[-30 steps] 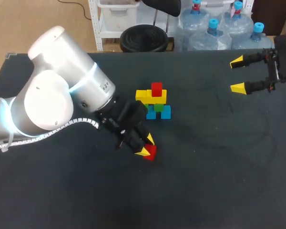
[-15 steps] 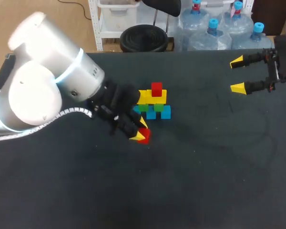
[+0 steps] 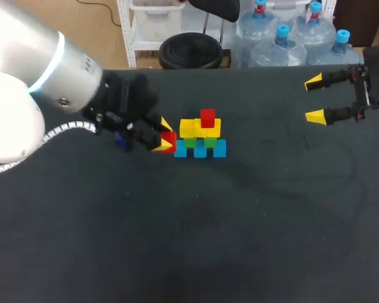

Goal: Place the blue cubes, place green cubes on the blue cubes, place the yellow cubes on the green cubes, then place the red cubes on the yellow cubes, and place purple cube on the red cubes.

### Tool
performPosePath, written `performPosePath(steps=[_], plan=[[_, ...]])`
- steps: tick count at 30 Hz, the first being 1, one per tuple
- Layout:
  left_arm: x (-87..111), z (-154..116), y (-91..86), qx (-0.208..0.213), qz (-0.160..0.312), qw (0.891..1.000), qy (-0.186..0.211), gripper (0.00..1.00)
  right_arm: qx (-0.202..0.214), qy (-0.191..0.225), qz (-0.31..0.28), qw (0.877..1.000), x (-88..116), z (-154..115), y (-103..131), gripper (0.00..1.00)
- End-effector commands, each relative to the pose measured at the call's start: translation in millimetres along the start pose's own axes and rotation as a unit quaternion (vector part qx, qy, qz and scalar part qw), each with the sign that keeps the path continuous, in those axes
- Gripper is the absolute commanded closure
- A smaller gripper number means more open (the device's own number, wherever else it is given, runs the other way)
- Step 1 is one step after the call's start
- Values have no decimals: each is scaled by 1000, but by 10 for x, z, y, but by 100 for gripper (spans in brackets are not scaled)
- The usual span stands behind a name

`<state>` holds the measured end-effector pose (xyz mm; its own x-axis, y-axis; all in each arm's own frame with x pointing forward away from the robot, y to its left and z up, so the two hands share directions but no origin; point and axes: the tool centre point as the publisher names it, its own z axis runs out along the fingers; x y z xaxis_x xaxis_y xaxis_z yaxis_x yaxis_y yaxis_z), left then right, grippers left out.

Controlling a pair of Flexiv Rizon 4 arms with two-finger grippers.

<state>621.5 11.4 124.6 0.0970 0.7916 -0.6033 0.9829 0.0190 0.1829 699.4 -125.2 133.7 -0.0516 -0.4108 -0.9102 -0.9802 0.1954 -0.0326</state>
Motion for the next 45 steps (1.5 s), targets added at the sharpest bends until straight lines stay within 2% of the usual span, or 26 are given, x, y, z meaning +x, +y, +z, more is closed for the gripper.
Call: performPosePath(steps=[1,16,27,33,45], plan=[[-28,-97,88,-8,1,1000,0,100,0,0,-1,1000,2,6,-1,0],[-124,83,500,-7,17,999,-28,100,0,0,-1,1000,2,6,-1,0],[-109,229,728,0,19,999,-28,100,0,0,-1,1000,2,6,-1,0],[-131,331,793,8,20,999,-31,100,0,0,-1,1000,2,6,-1,0],[-151,446,809,18,16,999,-39,100,0,0,-1,1000,2,6,-1,0]])
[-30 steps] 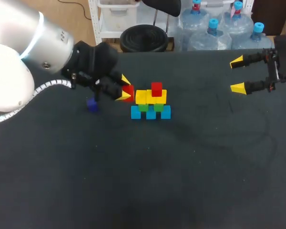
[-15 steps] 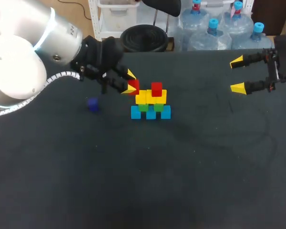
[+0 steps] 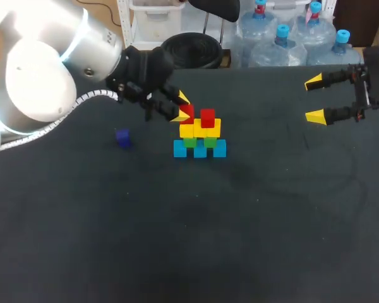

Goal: Place the blue cubes, place green cubes on the blue cubes, place the yellow cubes on the green cubes, then place the red cubes on the yellow cubes, and place purple cube on the red cubes.

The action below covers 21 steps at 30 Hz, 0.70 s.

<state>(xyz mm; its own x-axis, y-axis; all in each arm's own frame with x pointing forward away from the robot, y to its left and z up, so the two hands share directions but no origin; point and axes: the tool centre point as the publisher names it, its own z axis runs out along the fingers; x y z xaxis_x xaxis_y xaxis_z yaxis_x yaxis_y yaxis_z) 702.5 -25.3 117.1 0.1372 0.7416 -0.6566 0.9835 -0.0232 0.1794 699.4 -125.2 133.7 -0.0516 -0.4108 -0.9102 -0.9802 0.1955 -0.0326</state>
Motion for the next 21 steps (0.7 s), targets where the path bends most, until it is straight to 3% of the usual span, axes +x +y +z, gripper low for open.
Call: performPosePath(steps=[1,21], plan=[[21,37,34,3,0,1000,0,100,0,0,-1,1000,1,6,-1,0],[40,155,122,24,-23,999,11,100,0,0,-1,1000,1,6,-1,0]])
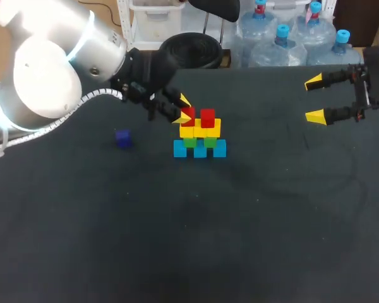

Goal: Place the blue cubes, place green cubes on the blue cubes, place the yellow cubes on the green cubes, then place the red cubes on the yellow cubes, and place purple cube on the red cubes.

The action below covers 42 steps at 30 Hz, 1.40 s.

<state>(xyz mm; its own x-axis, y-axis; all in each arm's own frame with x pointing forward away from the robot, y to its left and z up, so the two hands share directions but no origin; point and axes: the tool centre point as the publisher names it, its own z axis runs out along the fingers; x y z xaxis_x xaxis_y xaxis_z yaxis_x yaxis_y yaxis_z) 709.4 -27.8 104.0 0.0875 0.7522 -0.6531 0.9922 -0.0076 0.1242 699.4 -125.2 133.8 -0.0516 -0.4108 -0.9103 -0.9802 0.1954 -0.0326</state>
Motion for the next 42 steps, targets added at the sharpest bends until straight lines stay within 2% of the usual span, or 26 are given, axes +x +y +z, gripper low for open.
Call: performPosePath(steps=[1,42], plan=[[-47,35,77,9,2,1000,4,100,0,0,-1,1000,2,6,-1,0],[-32,129,118,20,3,1000,8,100,0,0,-1,1000,2,6,-1,0]])
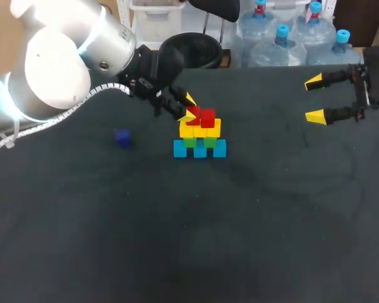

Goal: Place the blue cubes, place green cubes on the blue cubes, place the yellow cubes on the green cubes, then place the red cubes on the yellow cubes, and place purple cube on the red cubes.

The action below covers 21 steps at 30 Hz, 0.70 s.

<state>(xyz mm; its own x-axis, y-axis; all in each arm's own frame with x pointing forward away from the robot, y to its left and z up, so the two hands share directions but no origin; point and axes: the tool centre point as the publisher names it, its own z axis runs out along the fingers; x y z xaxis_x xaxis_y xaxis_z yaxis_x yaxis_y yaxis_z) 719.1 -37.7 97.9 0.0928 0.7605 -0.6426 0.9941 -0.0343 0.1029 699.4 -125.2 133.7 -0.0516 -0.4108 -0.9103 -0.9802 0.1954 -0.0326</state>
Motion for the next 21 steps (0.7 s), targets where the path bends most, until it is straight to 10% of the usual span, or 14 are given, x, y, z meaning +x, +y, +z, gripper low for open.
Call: performPosePath(steps=[1,21], plan=[[-5,8,29,3,0,1000,1,100,0,0,-1,1000,2,6,-1,0],[34,18,31,5,-2,1000,3,100,0,0,-1,1000,2,6,-1,0]])
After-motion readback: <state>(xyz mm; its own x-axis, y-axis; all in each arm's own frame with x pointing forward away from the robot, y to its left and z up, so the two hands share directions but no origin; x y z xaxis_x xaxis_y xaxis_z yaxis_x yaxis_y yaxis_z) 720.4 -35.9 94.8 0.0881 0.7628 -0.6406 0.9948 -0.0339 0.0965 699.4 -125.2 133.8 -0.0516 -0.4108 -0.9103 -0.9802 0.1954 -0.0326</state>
